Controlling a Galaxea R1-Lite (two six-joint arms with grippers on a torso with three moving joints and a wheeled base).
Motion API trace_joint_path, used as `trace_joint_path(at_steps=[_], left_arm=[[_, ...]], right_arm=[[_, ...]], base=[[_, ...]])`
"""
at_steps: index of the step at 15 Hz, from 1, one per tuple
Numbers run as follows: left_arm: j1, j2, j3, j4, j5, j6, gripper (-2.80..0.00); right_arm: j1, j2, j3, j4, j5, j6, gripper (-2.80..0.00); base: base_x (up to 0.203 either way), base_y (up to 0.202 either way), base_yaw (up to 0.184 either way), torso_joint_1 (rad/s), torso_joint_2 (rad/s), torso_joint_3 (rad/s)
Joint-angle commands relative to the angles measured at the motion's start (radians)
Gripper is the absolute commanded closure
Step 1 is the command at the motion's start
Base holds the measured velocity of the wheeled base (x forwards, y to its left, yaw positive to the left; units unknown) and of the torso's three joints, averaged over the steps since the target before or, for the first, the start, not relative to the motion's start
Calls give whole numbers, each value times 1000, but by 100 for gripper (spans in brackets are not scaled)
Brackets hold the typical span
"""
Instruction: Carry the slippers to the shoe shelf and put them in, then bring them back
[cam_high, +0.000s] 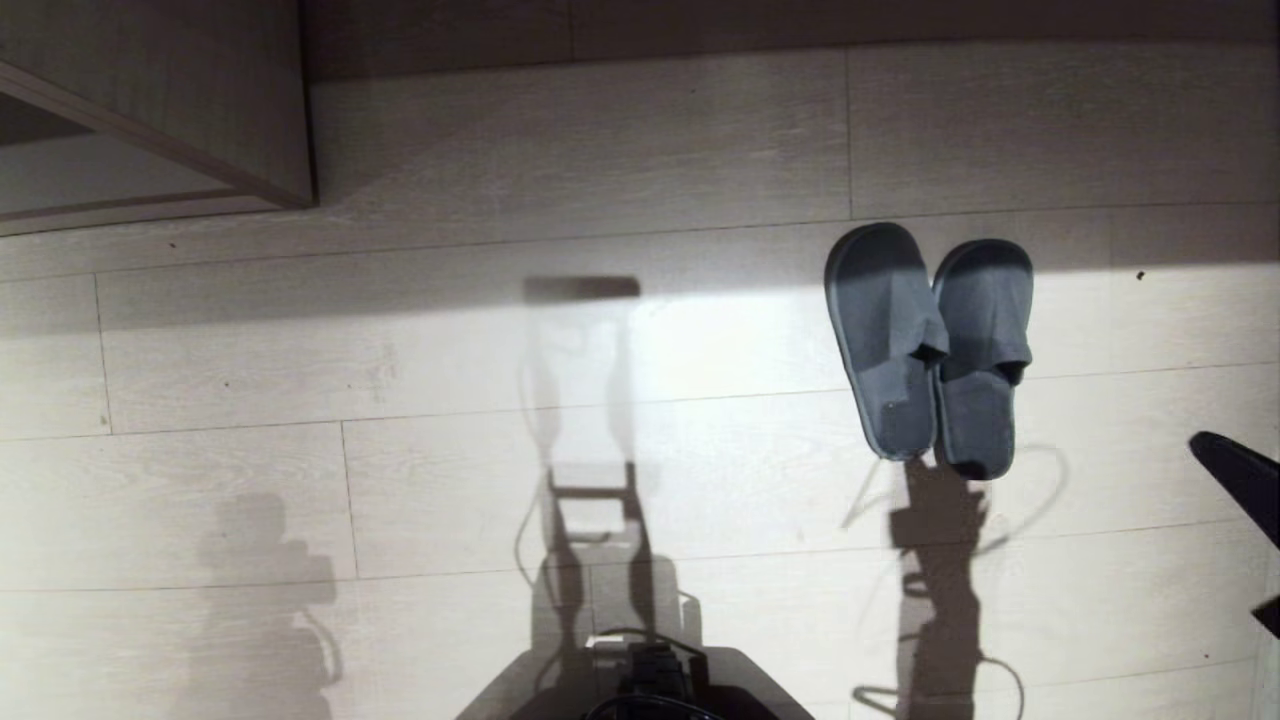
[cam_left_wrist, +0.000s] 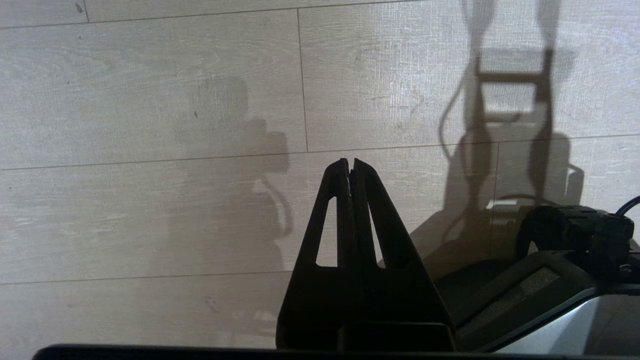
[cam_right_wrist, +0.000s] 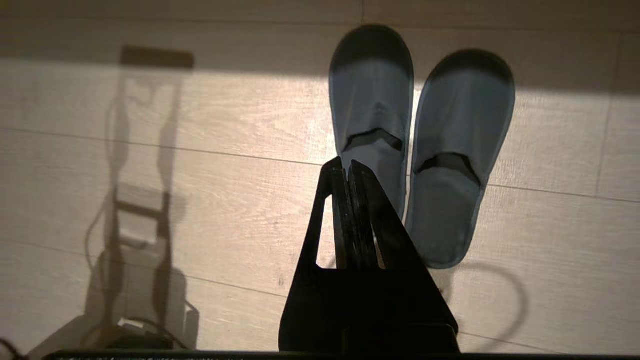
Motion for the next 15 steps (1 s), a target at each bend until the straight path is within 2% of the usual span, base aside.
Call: trace_joint_path(at_steps=[1,2,4,6,7,9,11,13,15], left_arm=[[0,-1,0,0,0,-1,0],[0,-1,0,0,0,0,0],[0,-1,0,0,0,0,0],[0,-1,0,0,0,0,0],[0,-1,0,0,0,0,0],[0,-1,0,0,0,0,0],[0,-1,0,0,0,0,0],[0,-1,0,0,0,0,0],[0,-1,0,0,0,0,0]], right_arm=[[2,-364,-14,260,2,1,0],[4,-504,-29,434,2,-1,0],[8,-641,-44,577,2,17,0],[41,-669,-89,700,11,132,0],[68,-676,-108,761,12,148,0],[93,-736,-115,892,-5,115,0],[120,-834,-114,1048,-54,100,0],[130,-883,-65,1091,-136,87,0],[129,-878,28,1010,-215,80,0]], base=[[0,0,0,0,0,0],[0,0,0,0,0,0],[0,0,0,0,0,0],[0,0,0,0,0,0],[0,0,0,0,0,0],[0,0,0,0,0,0],[0,0,0,0,0,0],[0,0,0,0,0,0],[0,0,0,0,0,0]])
